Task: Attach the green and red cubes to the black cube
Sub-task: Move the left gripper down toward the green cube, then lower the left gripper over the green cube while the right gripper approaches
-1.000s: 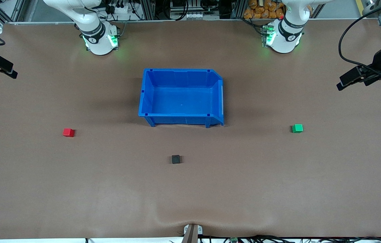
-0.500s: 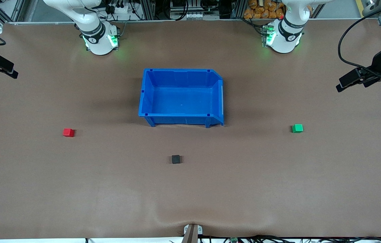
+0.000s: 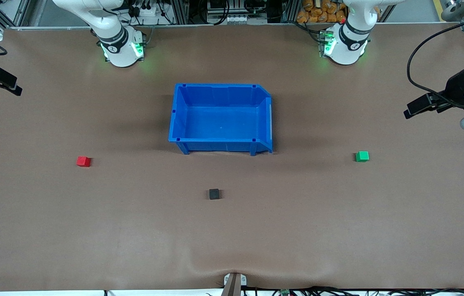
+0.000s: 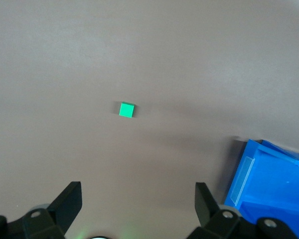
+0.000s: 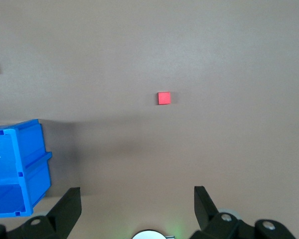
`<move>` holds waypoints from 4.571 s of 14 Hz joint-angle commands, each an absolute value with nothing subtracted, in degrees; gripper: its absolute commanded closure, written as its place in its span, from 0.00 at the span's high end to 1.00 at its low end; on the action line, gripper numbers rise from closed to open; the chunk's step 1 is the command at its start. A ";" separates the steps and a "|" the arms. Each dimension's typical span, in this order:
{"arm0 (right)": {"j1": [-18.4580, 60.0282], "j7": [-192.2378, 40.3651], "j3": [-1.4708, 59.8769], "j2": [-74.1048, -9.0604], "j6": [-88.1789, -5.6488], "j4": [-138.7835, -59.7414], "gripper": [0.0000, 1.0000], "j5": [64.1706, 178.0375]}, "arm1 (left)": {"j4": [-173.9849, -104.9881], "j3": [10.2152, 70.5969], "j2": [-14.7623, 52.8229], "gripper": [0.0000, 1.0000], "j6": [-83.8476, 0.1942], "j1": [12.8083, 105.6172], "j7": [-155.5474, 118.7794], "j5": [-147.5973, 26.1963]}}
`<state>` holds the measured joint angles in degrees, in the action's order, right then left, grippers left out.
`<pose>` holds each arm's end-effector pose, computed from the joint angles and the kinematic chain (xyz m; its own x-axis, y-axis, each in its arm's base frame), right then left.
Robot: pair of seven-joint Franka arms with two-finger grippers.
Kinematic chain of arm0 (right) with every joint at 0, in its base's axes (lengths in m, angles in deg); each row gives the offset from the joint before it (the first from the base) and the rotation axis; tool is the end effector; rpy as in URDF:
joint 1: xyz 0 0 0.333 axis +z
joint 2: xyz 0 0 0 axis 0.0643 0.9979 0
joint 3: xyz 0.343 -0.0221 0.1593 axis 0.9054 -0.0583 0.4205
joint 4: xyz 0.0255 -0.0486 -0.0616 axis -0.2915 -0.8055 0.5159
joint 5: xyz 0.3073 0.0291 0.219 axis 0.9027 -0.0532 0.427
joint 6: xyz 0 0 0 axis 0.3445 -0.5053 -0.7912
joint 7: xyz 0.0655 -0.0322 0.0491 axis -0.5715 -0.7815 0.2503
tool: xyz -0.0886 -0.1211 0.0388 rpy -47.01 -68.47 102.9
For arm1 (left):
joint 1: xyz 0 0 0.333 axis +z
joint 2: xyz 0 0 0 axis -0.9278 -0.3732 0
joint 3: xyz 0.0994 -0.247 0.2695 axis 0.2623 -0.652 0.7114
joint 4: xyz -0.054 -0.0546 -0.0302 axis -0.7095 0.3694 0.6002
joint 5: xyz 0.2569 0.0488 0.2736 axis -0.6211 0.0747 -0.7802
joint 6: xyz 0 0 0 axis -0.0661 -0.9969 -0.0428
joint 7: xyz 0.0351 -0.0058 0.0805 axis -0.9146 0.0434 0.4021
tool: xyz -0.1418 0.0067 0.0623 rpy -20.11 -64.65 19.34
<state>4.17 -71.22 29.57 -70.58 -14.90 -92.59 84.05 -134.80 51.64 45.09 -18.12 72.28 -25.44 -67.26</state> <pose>0.4873 -0.0421 0.6620 0.9956 -0.0740 -0.0580 -0.0745 -0.9972 -0.0067 0.5379 -0.0330 0.6094 0.9817 0.1878 -0.0305 0.1888 -0.9814 0.0354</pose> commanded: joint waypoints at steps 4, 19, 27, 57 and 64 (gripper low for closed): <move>4.57 -70.82 29.38 -70.85 -14.44 -92.44 1.00 83.64 | -134.52 51.44 43.25 1.00 -17.74 72.39 -25.73 -66.18; 4.92 -70.73 29.38 -70.85 -14.44 -92.44 1.00 83.64 | -134.70 51.52 38.15 1.00 -13.70 72.83 -25.47 -67.06; 5.09 -70.73 29.47 -70.85 -14.44 -92.35 1.00 83.73 | -134.70 51.52 36.39 1.00 -11.68 72.75 -25.38 -67.06; 4.39 -70.82 29.12 -65.75 -13.30 -92.35 1.00 83.64 | -134.52 51.61 24.00 1.00 -15.63 71.78 -26.26 -68.11; 4.13 -71.43 29.03 -65.23 -14.17 -92.35 1.00 83.20 | -134.61 51.52 21.89 1.00 -17.82 71.78 -26.17 -68.99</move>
<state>4.74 -71.19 28.70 -65.44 -14.16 -92.84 84.05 -135.17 51.59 22.70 -17.17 72.10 -25.44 -67.78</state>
